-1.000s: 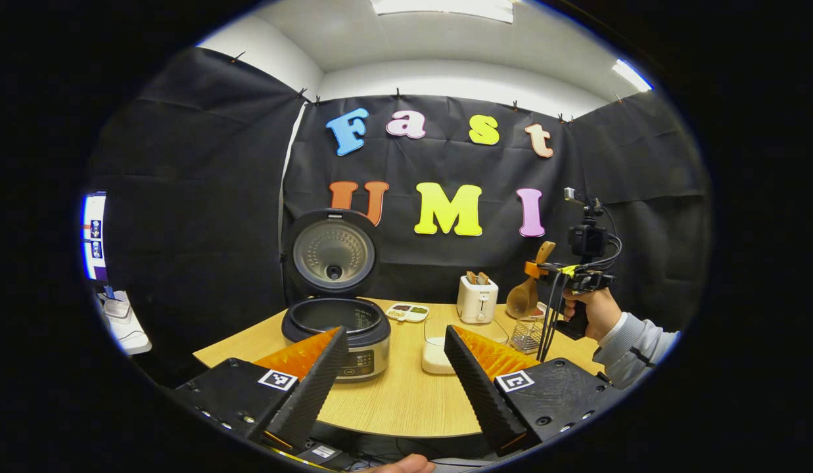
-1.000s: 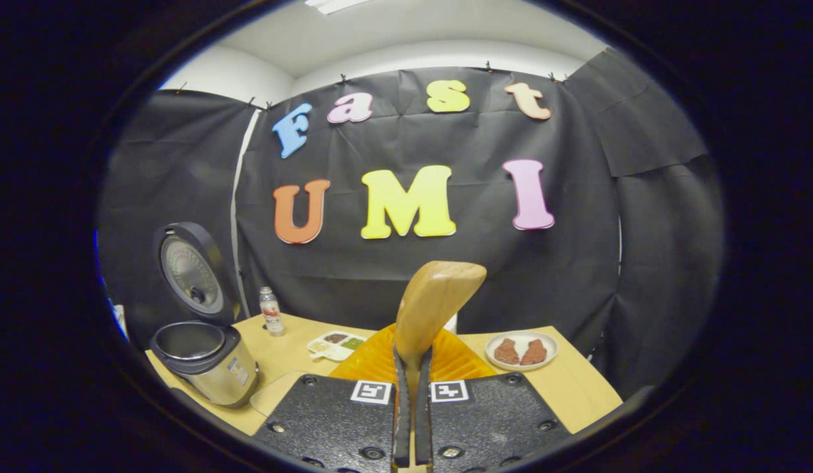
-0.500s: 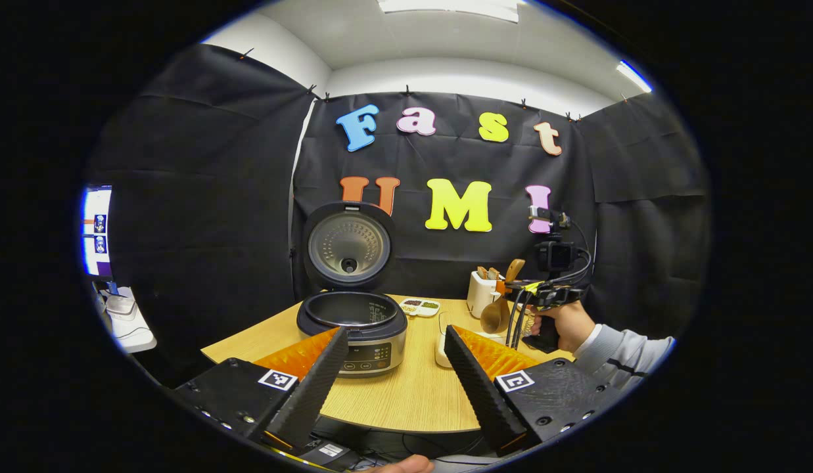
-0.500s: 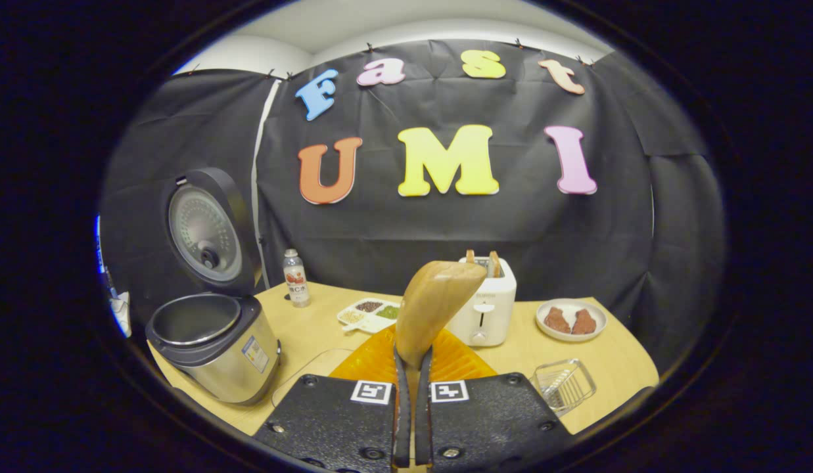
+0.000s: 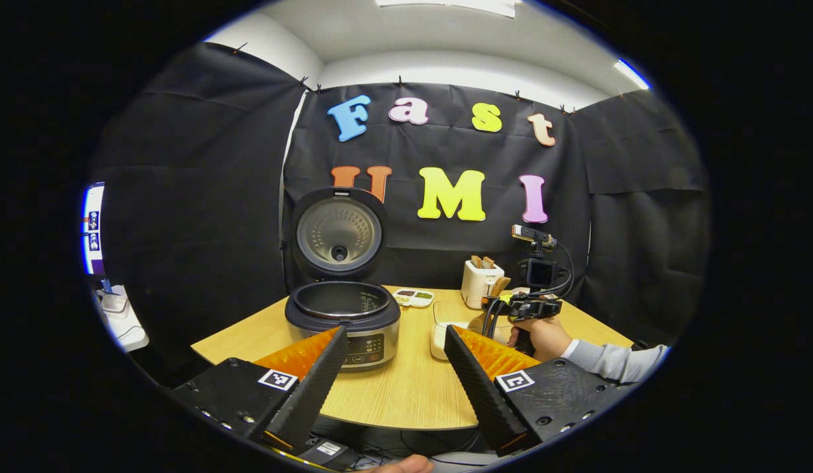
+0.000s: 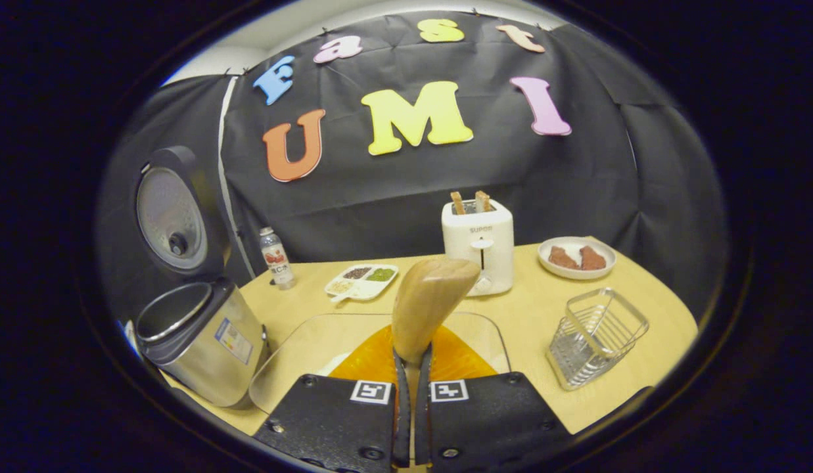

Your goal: Close the left gripper, press the button to open the rice cooker; take a wooden spoon from the chopstick holder with the right hand, scoop a spoonful of rice and pour it into the rice cooker, then put the wooden spoon back into the chopstick holder.

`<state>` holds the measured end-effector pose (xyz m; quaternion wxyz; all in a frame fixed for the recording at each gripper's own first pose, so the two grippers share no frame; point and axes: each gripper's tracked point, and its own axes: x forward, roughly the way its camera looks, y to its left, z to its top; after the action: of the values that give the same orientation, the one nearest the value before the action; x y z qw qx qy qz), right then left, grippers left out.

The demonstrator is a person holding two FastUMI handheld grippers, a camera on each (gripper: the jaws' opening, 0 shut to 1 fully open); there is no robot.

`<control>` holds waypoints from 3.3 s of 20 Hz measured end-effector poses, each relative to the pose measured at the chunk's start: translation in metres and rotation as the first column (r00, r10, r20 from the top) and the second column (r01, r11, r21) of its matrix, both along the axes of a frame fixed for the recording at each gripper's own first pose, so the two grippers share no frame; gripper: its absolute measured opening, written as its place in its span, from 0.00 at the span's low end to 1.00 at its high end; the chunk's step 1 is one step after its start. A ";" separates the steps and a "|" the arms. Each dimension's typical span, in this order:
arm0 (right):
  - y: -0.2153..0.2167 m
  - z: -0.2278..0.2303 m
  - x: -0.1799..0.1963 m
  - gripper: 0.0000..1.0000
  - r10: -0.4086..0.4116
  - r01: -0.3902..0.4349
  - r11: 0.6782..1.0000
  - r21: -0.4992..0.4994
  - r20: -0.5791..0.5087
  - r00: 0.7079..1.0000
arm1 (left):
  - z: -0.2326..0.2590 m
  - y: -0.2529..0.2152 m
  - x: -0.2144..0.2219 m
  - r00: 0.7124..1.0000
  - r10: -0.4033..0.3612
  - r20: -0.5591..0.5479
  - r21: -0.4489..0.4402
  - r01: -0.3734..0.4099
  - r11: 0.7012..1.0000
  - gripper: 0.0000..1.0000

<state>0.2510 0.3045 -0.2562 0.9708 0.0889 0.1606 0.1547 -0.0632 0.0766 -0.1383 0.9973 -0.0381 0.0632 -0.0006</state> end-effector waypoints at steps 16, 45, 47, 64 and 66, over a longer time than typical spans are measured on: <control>0.012 -0.015 -0.014 0.08 0.204 0.098 0.818 0.566 -0.445 0.872 | 0.003 -0.006 0.003 1.000 -0.015 -0.001 0.039 0.015 0.999 0.94; -0.055 0.100 -0.061 0.08 0.382 0.115 0.203 0.972 -0.187 0.905 | 0.011 -0.004 -0.014 1.000 -0.014 0.004 0.041 0.014 0.999 0.94; -0.049 0.110 -0.068 0.08 0.387 0.097 0.220 0.971 -0.178 0.905 | 0.013 -0.001 -0.017 1.000 -0.008 0.008 0.046 0.008 0.999 0.94; 0.113 0.170 -0.088 0.08 0.459 -0.039 0.404 0.914 -0.166 0.873 | 0.017 0.081 -0.063 0.994 0.105 0.039 -0.011 -0.105 0.994 0.94; 0.135 0.171 -0.089 0.08 0.455 -0.068 0.450 0.890 -0.164 0.875 | 0.017 0.087 -0.071 0.993 0.111 0.039 -0.013 -0.110 0.994 0.94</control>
<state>0.1622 0.4397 -0.0848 0.7050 0.5639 0.2577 0.3443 -0.1339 0.1638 -0.1213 0.9966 -0.0468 0.0411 0.0535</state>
